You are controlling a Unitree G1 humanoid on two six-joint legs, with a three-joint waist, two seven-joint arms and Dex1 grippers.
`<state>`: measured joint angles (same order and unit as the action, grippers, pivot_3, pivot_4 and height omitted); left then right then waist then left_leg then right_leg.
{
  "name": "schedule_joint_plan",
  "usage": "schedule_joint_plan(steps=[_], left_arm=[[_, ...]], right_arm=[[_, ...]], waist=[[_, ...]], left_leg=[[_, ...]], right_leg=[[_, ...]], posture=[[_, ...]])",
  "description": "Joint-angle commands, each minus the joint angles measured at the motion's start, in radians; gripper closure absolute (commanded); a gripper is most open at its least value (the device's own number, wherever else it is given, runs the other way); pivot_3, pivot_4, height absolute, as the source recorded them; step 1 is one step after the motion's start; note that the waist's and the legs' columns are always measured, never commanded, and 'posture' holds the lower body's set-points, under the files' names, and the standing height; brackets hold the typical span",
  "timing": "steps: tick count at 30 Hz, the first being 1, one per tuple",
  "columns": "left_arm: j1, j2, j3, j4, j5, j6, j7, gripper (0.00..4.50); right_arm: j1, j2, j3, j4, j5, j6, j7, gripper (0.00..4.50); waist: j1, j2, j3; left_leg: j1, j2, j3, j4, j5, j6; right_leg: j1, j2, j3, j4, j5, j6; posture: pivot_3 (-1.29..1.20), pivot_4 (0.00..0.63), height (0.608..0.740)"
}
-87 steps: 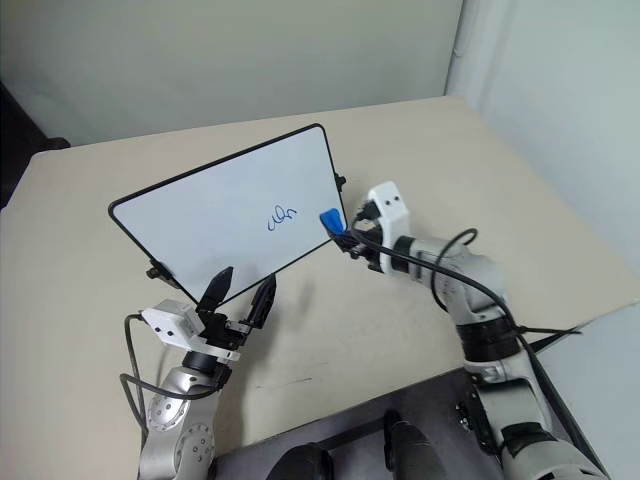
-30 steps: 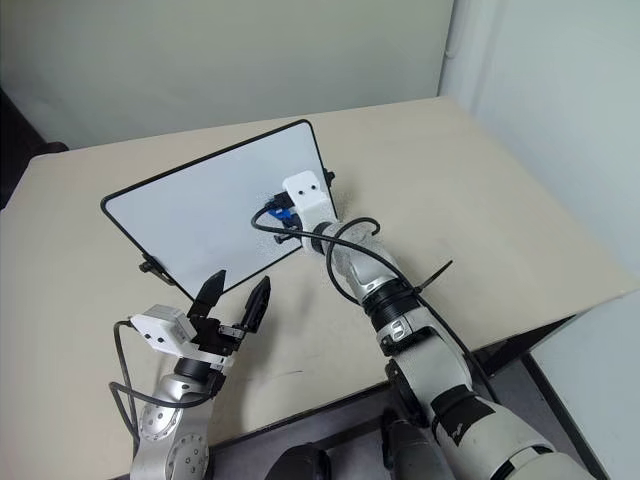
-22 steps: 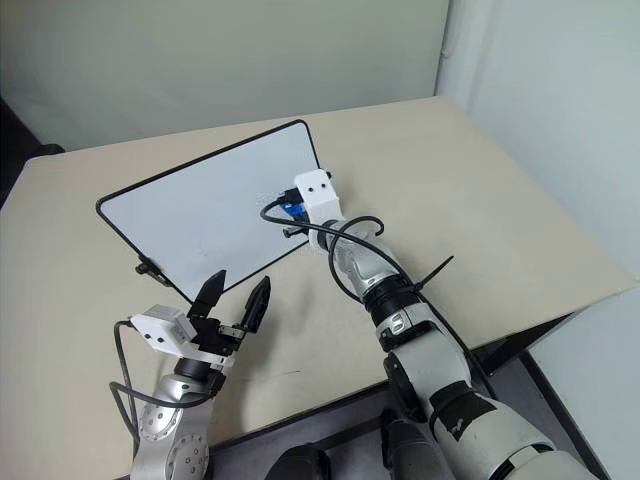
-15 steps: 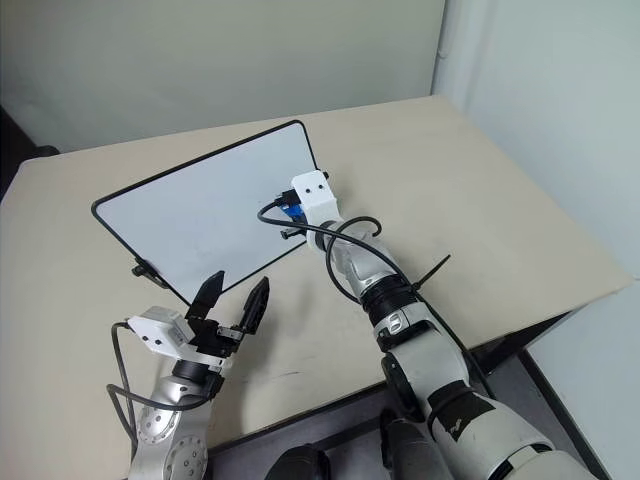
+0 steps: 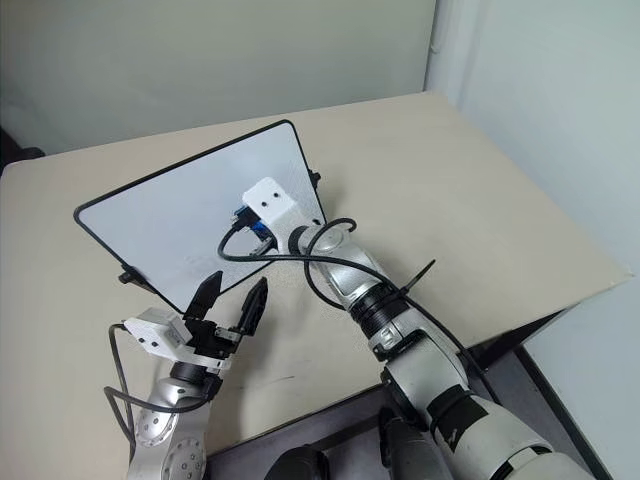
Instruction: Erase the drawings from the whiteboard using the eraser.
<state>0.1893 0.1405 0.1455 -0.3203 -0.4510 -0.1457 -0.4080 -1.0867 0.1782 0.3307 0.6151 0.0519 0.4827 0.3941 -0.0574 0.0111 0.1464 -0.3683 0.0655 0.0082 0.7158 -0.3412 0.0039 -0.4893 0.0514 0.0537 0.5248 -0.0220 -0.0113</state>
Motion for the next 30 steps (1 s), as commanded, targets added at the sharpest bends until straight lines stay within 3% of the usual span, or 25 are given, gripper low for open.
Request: schedule_joint_plan(steps=[1, 7, 21, 30], left_arm=[[0.0, 0.003, 0.0, -0.047, -0.008, -0.006, -0.002, 0.0], [-0.01, 0.004, -0.002, -0.036, -0.005, -0.009, -0.005, 0.0], [-0.047, 0.001, -0.011, 0.0, 0.006, -0.014, -0.013, 0.0], [-0.054, 0.003, -0.009, 0.002, 0.004, -0.01, -0.012, 0.0]], right_arm=[[0.036, 0.096, 0.02, -0.078, 0.014, 0.003, 0.02, 4.26], [0.025, 0.088, 0.003, -0.056, 0.018, 0.024, -0.002, 4.26], [-0.104, 0.04, -0.255, 0.233, 0.057, 0.042, -0.228, 4.26], [-0.111, 0.058, -0.255, 0.14, 0.068, 0.039, -0.159, 4.26]], waist=[[0.0, 0.0, 0.0], [0.002, 0.0, 0.0], [0.009, 0.0, 0.0], [0.007, 0.0, 0.0]], left_leg=[[0.0, 0.0, 0.0, 0.0, 0.0, 0.0], [0.0, 0.0, 0.0, 0.0, 0.0, 0.0], [0.001, 0.0, 0.0, 0.002, 0.001, 0.001], [-0.001, 0.0, 0.001, 0.002, 0.001, 0.001]], right_leg=[[0.0, 0.0, 0.0, 0.0, 0.0, 0.0], [0.0, 0.0, 0.0, 0.0, 0.0, 0.0], [0.002, -0.001, 0.0, 0.0, 0.003, -0.001], [0.0, -0.001, 0.0, 0.0, 0.003, -0.001]], posture=[[0.0, 0.15, 0.74], [0.0, 0.15, 0.74], [0.0, 0.15, 0.74], [0.0, 0.15, 0.74]])
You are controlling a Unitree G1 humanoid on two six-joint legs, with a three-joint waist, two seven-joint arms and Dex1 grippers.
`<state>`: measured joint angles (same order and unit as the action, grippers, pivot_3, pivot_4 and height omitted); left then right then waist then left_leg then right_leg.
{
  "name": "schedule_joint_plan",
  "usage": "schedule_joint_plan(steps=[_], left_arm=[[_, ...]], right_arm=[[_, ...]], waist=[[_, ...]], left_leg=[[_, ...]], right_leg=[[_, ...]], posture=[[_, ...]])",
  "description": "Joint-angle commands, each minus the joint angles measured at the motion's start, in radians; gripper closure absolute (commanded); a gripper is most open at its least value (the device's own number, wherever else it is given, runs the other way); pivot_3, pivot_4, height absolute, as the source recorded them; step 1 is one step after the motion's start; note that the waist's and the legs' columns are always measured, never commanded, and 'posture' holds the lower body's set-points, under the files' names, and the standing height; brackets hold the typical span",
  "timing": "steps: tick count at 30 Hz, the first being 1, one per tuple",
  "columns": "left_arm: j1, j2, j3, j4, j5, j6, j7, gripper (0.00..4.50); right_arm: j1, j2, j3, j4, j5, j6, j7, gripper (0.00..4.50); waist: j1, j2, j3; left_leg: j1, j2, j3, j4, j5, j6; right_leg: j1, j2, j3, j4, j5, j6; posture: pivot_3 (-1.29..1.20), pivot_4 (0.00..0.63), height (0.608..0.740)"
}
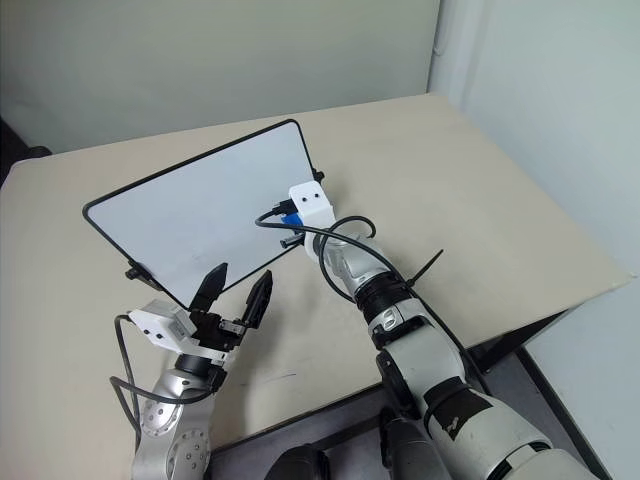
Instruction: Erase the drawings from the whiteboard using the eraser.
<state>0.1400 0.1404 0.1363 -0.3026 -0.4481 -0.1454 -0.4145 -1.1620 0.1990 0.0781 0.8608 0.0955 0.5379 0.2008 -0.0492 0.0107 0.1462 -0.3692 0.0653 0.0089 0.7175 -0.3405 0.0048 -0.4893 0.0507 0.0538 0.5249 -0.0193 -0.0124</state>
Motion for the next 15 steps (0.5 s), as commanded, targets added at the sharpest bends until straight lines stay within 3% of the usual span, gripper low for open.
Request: schedule_joint_plan(steps=[1, 8, 15], left_arm=[[-0.005, 0.003, 0.001, -0.016, 0.0, -0.009, -0.005, 0.0], [-0.006, 0.007, 0.005, -0.016, -0.005, -0.006, -0.007, 0.0], [-0.005, 0.008, 0.004, -0.017, -0.006, -0.006, -0.008, 0.0]], right_arm=[[-0.035, 0.039, 0.0, -0.128, 0.029, -0.009, 0.045, 4.26], [-0.026, 0.042, 0.002, -0.25, 0.046, 0.039, 0.085, 4.26], [0.005, 0.031, 0.028, -0.152, 0.003, 0.023, 0.066, 4.26]], waist=[[-0.002, 0.0, 0.0], [-0.006, 0.0, 0.0], [-0.006, 0.0, 0.0]], left_leg=[[-0.001, 0.0, 0.0, 0.0, 0.0, 0.0], [-0.003, 0.001, 0.0, 0.0, 0.0, 0.0], [-0.004, 0.001, 0.0, 0.0, 0.0, 0.0]], right_leg=[[-0.001, 0.0, 0.0, 0.0, 0.0, 0.0], [-0.005, 0.001, 0.0, 0.0, 0.0, -0.001], [-0.004, 0.001, 0.0, 0.0, 0.001, -0.001]], posture=[[0.0, 0.15, 0.74], [0.0, 0.15, 0.74], [0.0, 0.15, 0.74]])
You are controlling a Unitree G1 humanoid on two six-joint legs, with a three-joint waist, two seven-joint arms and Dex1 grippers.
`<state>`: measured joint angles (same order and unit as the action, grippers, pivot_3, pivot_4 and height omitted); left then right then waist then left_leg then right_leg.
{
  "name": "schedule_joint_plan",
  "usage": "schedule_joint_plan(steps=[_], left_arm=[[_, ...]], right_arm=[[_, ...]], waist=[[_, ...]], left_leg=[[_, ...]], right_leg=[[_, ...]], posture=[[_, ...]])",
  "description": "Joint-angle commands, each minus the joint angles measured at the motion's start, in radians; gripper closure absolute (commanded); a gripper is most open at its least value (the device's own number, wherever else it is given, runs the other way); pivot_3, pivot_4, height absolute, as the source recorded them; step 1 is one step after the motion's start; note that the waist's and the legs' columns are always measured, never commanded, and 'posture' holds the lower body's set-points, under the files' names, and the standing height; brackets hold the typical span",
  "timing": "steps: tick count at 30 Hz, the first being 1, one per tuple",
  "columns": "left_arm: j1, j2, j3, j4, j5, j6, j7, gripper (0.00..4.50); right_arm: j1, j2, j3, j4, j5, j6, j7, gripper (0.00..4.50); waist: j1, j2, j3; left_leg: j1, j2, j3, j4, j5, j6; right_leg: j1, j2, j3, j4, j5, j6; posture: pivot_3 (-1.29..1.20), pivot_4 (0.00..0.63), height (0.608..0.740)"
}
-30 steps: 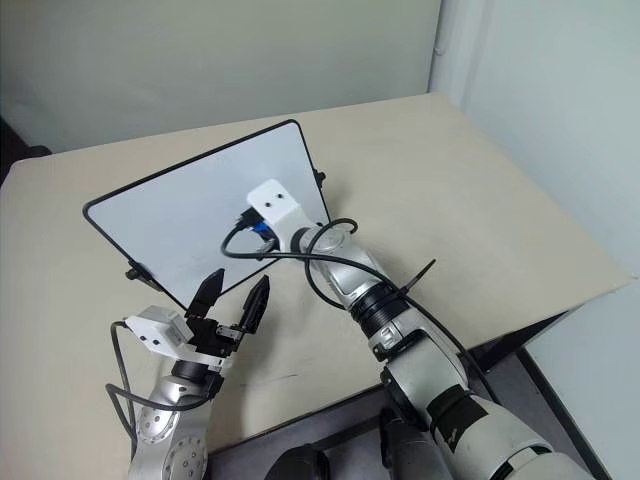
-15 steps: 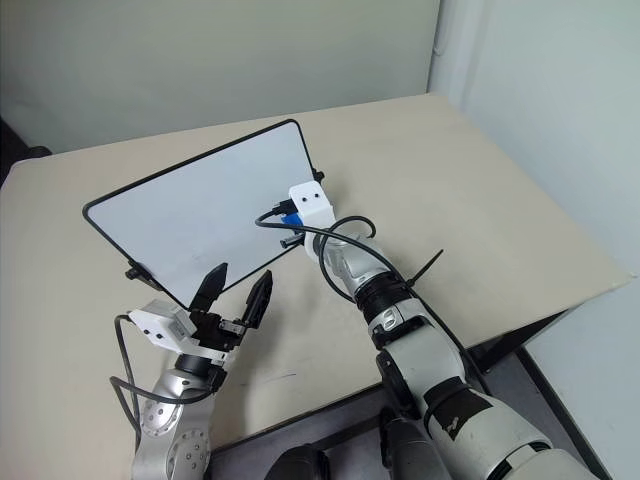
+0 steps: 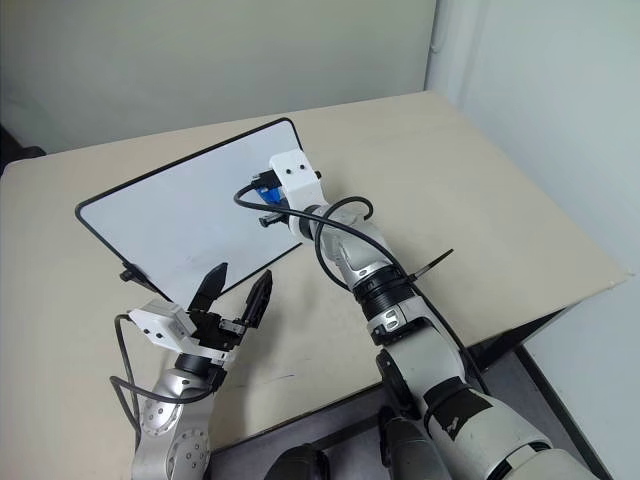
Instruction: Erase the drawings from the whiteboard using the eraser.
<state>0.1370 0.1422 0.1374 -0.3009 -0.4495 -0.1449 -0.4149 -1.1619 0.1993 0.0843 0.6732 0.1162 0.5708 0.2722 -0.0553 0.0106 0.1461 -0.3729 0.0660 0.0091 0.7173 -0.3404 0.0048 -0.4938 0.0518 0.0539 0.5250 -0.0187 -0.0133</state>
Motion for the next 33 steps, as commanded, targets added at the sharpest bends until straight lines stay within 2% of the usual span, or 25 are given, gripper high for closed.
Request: schedule_joint_plan(steps=[1, 5, 11, 20, 24, 33], left_arm=[[-0.002, 0.005, 0.003, -0.019, -0.004, -0.006, -0.007, 0.0], [-0.002, 0.004, 0.002, -0.019, -0.003, -0.008, -0.006, 0.0], [0.0, 0.002, 0.002, -0.02, -0.003, -0.009, -0.005, 0.0], [-0.001, 0.003, 0.004, -0.017, -0.006, -0.008, -0.006, 0.0], [-0.003, 0.003, 0.002, -0.016, -0.005, -0.007, -0.007, 0.0], [-0.005, 0.001, 0.001, -0.015, -0.002, -0.009, -0.005, 0.0]], right_arm=[[0.011, 0.03, 0.032, 0.053, -0.027, -0.009, -0.006, 4.26], [0.03, 0.03, 0.069, 0.114, -0.061, 0.002, -0.005, 4.26], [0.007, 0.032, 0.062, 0.097, -0.049, 0.004, 0.012, 4.26], [-0.079, 0.019, -0.005, -0.08, 0.013, 0.079, 0.022, 4.26], [-0.045, 0.031, 0.019, -0.102, 0.002, 0.089, 0.026, 4.26], [0.045, 0.044, 0.116, 0.035, -0.055, 0.08, 0.022, 4.26]], waist=[[0.0, 0.0, 0.0], [0.001, 0.0, 0.0], [0.002, 0.0, 0.0], [0.001, 0.0, 0.0], [0.001, 0.0, 0.0], [0.003, -0.001, 0.0]], left_leg=[[0.0, 0.0, 0.0, 0.0, 0.0, 0.0], [0.001, 0.0, 0.0, 0.0, 0.0, 0.0], [0.001, 0.0, 0.0, 0.0, 0.001, 0.0], [-0.002, 0.0, 0.0, 0.0, 0.001, 0.0], [-0.002, 0.0, 0.0, 0.0, 0.001, 0.0], [-0.001, 0.0, 0.001, 0.001, 0.001, 0.0]], right_leg=[[0.0, 0.0, 0.0, 0.0, 0.0, 0.0], [0.001, 0.0, 0.0, 0.0, 0.001, -0.001], [0.001, 0.0, 0.0, 0.0, 0.002, -0.001], [-0.002, 0.0, -0.001, 0.0, 0.002, -0.001], [-0.002, 0.0, -0.001, 0.0, 0.002, -0.001], [-0.001, 0.0, 0.0, 0.001, 0.002, -0.002]], posture=[[0.0, 0.15, 0.74], [0.0, 0.15, 0.74], [0.0, 0.15, 0.74], [0.0, 0.15, 0.74], [0.0, 0.15, 0.74], [0.0, 0.15, 0.74]])
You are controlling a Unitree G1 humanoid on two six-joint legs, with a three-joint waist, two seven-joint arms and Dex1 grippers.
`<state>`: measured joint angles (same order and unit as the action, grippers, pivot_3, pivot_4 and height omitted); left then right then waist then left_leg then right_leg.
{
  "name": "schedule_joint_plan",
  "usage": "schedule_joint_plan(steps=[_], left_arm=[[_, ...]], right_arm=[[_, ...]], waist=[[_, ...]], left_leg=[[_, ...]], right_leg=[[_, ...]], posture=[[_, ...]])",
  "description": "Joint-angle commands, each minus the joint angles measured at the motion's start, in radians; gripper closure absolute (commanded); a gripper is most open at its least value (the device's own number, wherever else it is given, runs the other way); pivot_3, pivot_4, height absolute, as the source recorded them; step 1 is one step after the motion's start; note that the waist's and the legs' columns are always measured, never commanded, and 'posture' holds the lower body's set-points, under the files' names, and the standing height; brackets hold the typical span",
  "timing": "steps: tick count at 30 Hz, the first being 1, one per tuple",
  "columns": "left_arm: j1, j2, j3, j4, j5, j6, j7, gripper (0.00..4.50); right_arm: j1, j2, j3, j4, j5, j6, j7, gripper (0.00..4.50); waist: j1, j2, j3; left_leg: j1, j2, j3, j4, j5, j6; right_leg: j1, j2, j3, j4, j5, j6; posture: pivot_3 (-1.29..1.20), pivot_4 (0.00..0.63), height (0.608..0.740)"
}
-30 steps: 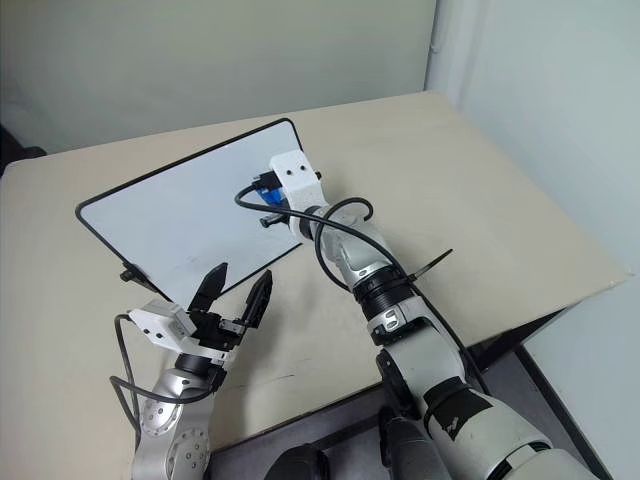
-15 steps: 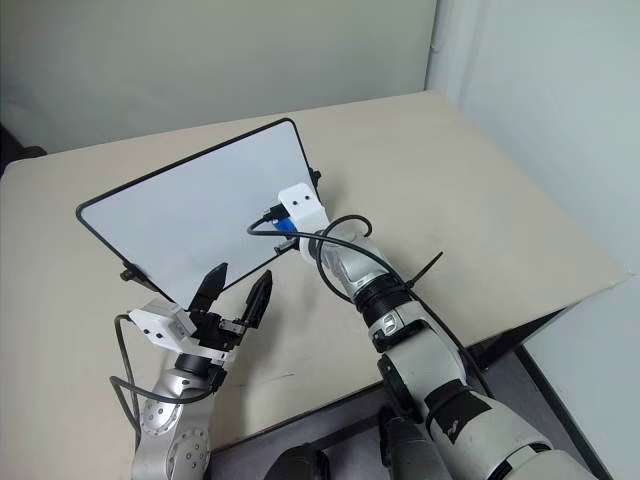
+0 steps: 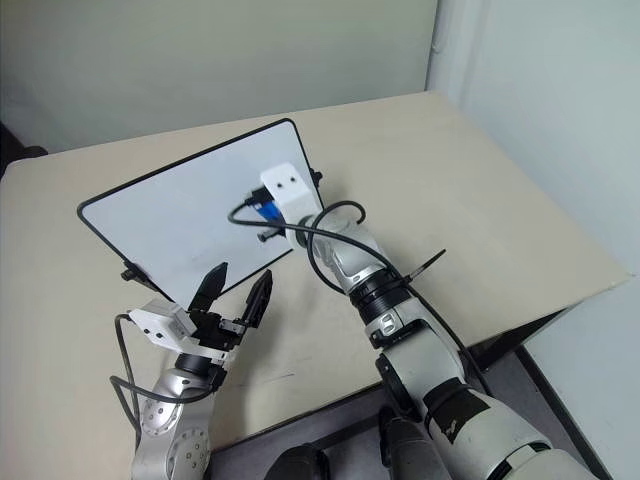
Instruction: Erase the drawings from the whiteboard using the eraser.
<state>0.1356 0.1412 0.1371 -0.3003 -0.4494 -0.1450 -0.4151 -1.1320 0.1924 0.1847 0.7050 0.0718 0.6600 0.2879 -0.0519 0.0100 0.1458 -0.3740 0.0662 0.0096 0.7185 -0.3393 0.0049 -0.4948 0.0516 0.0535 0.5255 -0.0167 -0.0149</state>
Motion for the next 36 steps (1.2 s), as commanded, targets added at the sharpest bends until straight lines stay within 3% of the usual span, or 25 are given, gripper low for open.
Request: schedule_joint_plan(steps=[1, 14, 21, 26, 29, 36], left_arm=[[-0.004, 0.002, 0.002, -0.015, -0.003, -0.009, -0.005, 0.0], [-0.03, -0.002, -0.006, 0.02, 0.004, -0.018, -0.014, 0.0], [-0.046, -0.003, -0.011, 0.032, 0.011, -0.017, -0.02, 0.0], [-0.046, -0.003, -0.013, 0.029, 0.012, -0.013, -0.02, 0.0], [-0.042, -0.004, -0.018, 0.024, 0.016, -0.015, -0.02, 0.0], [-0.039, -0.002, -0.028, 0.02, 0.01, -0.008, -0.028, 0.0]], right_arm=[[0.013, 0.05, 0.017, 0.007, -0.009, -0.009, 0.006, 4.26], [-0.105, 0.018, -0.073, -0.163, 0.06, 0.03, 0.027, 4.26], [-0.031, 0.014, -0.044, -0.125, 0.025, 0.006, 0.009, 4.26], [0.061, -0.012, 0.009, -0.209, 0.021, 0.089, 0.043, 4.26], [0.13, -0.094, 0.047, -0.354, 0.026, 0.188, 0.093, 4.26], [0.251, -0.354, -0.032, -0.71, 0.11, 0.456, 0.185, 4.26]], waist=[[0.0, 0.0, 0.0], [0.0, 0.0, 0.0], [0.002, 0.0, 0.0], [0.006, 0.0, 0.0], [0.009, 0.0, 0.0], [0.019, 0.0, 0.0]], left_leg=[[0.0, 0.0, 0.0, 0.0, 0.0, 0.0], [-0.001, 0.0, 0.0, 0.0, 0.0, 0.0], [-0.001, 0.0, 0.0, 0.0, 0.0, 0.0], [-0.001, 0.0, 0.0, 0.001, 0.0, 0.0], [-0.001, 0.0, 0.0, 0.001, 0.0, 0.0], [-0.001, -0.001, 0.001, 0.006, 0.001, -0.001]], right_leg=[[0.0, 0.0, 0.0, 0.0, 0.0, 0.0], [-0.001, 0.0, 0.0, 0.0, 0.0, 0.0], [0.0, 0.0, 0.0, 0.0, 0.0, 0.0], [0.0, -0.001, 0.0, 0.0, 0.001, -0.001], [0.0, -0.001, -0.001, 0.0, 0.003, -0.004], [0.003, -0.001, -0.001, 0.0, 0.004, -0.005]], posture=[[0.0, 0.15, 0.74], [0.0, 0.15, 0.74], [0.0, 0.15, 0.74], [0.0, 0.15, 0.74], [0.0, 0.15, 0.74], [0.0, 0.15, 0.74]])
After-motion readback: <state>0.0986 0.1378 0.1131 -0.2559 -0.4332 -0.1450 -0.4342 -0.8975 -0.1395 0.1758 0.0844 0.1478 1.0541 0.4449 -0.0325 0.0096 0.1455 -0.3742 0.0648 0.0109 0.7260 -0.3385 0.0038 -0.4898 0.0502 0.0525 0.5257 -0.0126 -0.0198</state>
